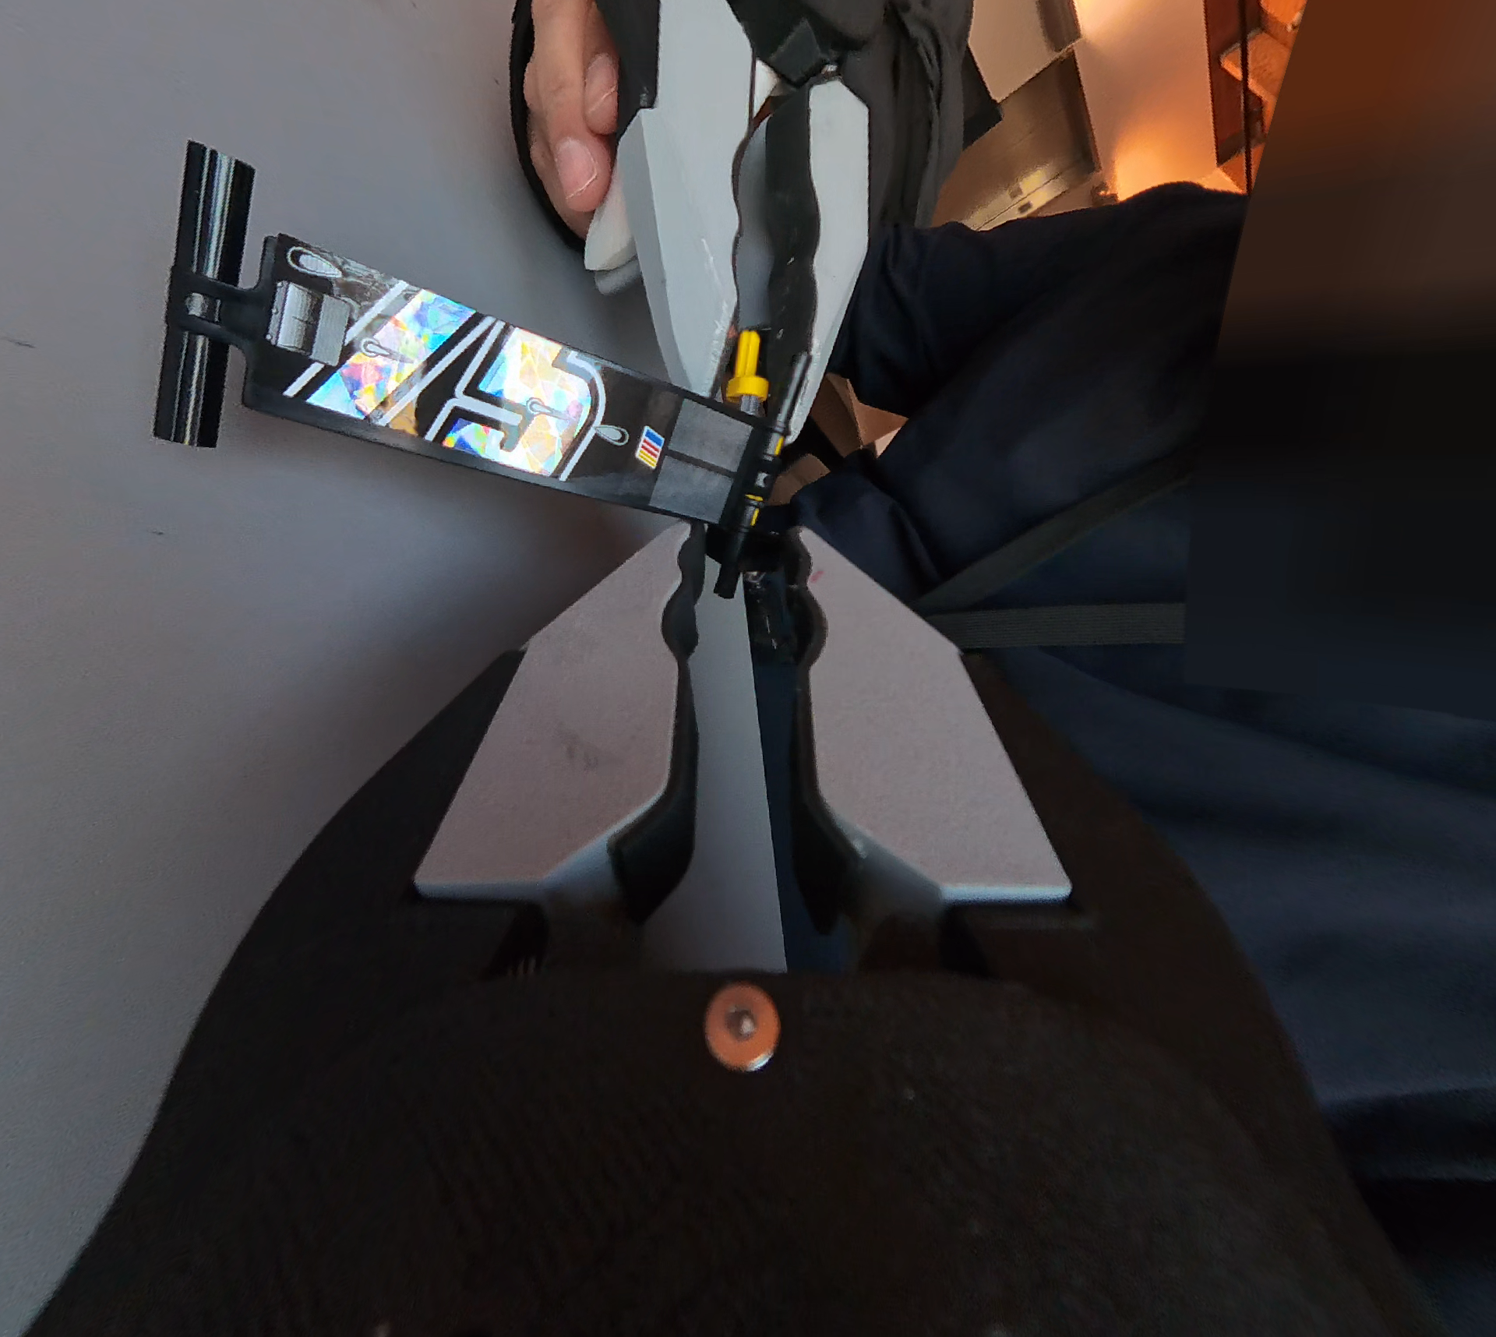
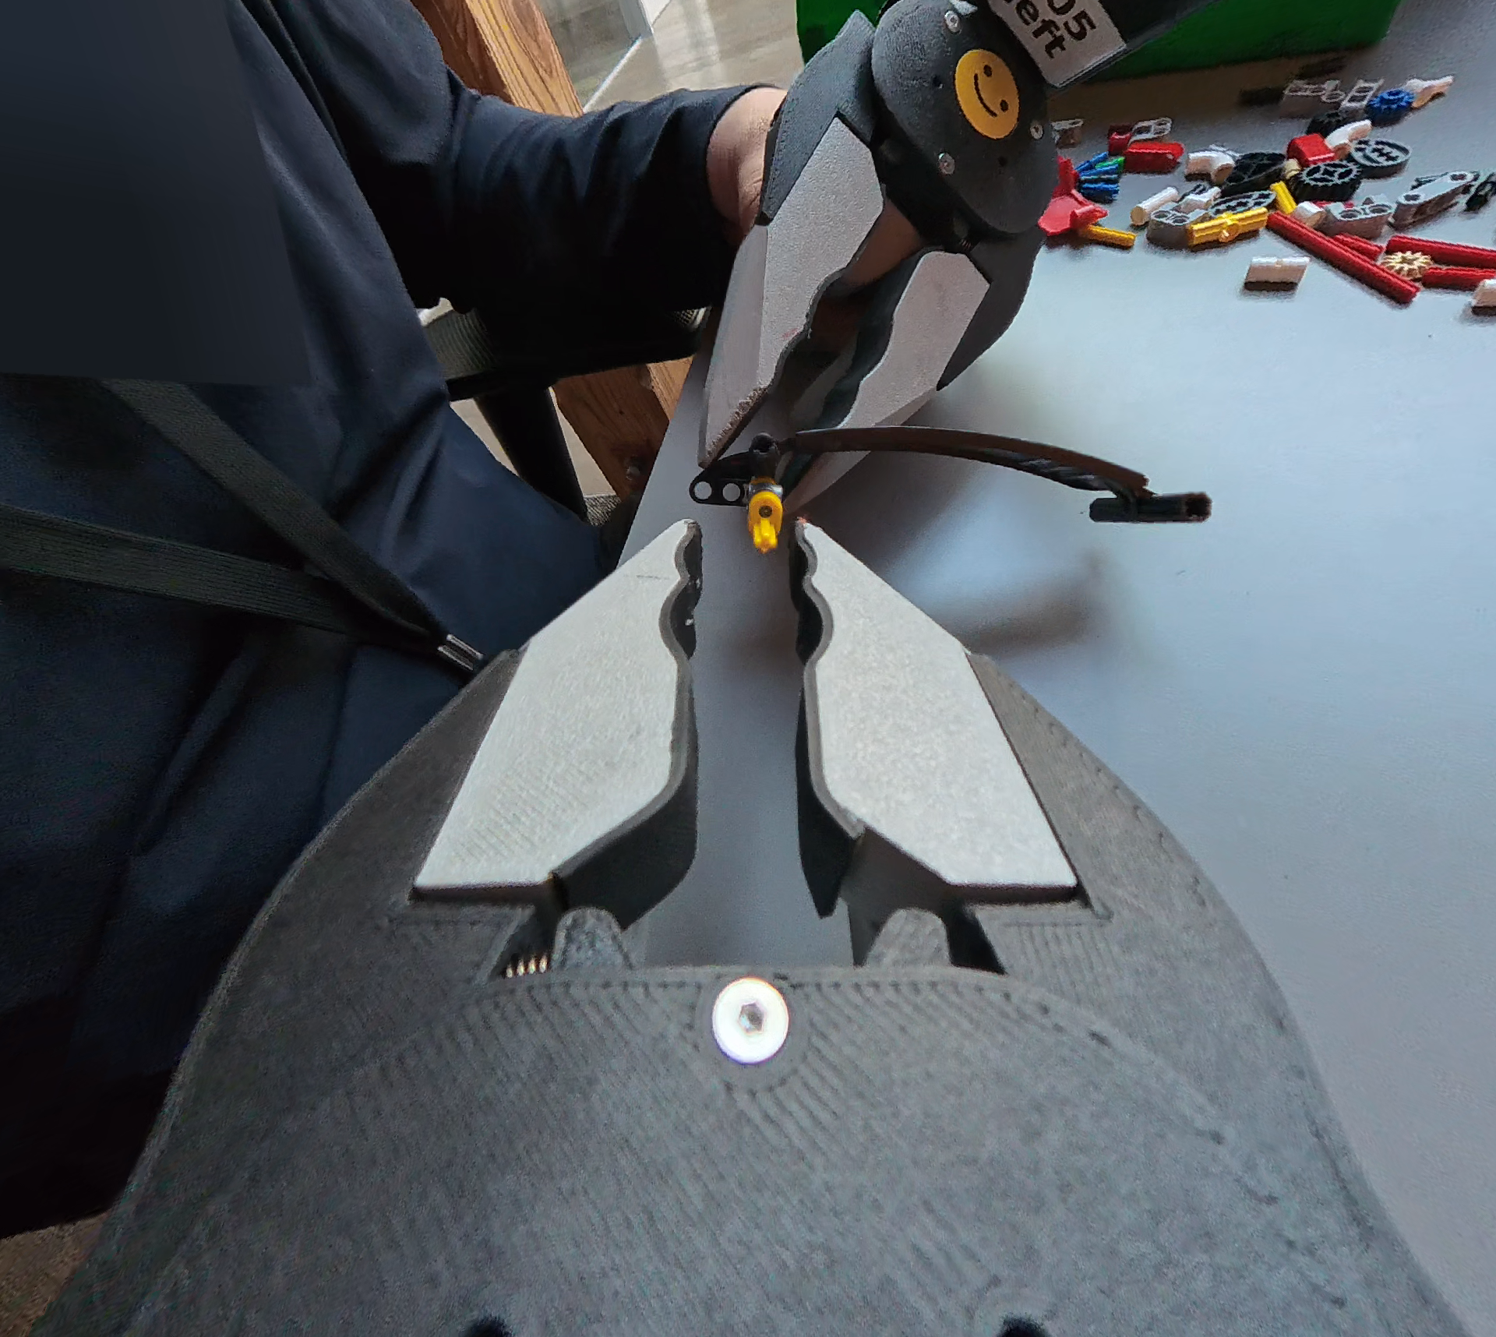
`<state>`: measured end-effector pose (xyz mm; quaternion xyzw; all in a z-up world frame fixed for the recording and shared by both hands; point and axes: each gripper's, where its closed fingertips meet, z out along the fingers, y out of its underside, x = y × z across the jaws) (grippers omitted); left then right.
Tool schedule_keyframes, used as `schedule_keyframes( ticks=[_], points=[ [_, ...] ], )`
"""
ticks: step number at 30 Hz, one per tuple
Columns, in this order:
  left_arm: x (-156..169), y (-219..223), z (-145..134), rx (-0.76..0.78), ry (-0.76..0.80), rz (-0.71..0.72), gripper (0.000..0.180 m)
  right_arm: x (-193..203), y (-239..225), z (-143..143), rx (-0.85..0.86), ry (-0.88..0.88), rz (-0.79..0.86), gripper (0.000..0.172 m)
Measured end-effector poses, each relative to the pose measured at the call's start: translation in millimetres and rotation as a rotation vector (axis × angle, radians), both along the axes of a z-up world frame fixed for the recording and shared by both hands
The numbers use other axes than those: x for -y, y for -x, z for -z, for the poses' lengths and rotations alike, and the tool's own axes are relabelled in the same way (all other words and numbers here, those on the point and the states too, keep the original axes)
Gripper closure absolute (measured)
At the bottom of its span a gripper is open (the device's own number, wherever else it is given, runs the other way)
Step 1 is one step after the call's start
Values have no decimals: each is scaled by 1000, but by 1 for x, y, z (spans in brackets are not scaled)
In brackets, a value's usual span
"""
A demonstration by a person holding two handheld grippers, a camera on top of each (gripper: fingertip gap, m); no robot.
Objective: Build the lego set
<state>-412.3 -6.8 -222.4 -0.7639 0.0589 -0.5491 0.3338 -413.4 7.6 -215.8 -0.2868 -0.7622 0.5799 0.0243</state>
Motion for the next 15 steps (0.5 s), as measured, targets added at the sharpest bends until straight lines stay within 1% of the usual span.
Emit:
schedule_keyframes(
  ticks=[8,15],
  points=[
    [-7,9,-6,48,-10,-45,164,-13,10,-8,50,110,58,152],
    [-10,11,-4,48,0,-64,164,-16,10,-8,47,105,81,152]
  ],
)
